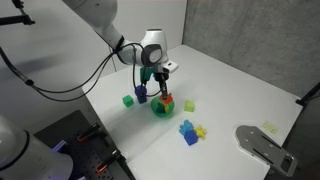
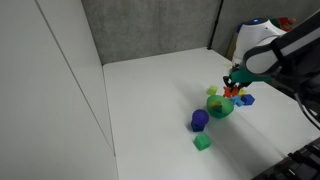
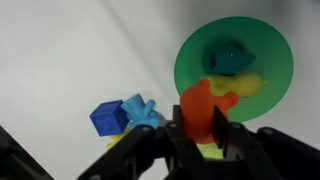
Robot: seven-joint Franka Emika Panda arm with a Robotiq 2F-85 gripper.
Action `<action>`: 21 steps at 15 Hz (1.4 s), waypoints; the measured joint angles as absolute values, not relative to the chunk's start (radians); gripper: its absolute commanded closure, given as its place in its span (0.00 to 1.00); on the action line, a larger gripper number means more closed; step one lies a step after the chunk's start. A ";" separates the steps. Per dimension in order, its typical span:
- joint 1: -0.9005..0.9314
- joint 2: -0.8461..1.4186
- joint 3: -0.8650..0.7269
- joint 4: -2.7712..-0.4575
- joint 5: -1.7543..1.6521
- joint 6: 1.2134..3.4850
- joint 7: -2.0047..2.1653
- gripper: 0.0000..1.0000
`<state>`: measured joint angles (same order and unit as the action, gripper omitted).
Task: Take the orange toy animal out of the bowl and put it on the table
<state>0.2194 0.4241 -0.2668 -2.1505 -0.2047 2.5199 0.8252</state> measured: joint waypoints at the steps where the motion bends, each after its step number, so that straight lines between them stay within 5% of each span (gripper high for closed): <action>1: 0.211 0.418 -0.272 -2.152 -0.218 2.499 0.825 0.90; 21: 0.105 0.572 -0.271 -2.260 -0.309 2.423 0.682 0.91</action>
<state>0.1050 0.5724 -0.2705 -2.2605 -0.3087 2.4225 0.6822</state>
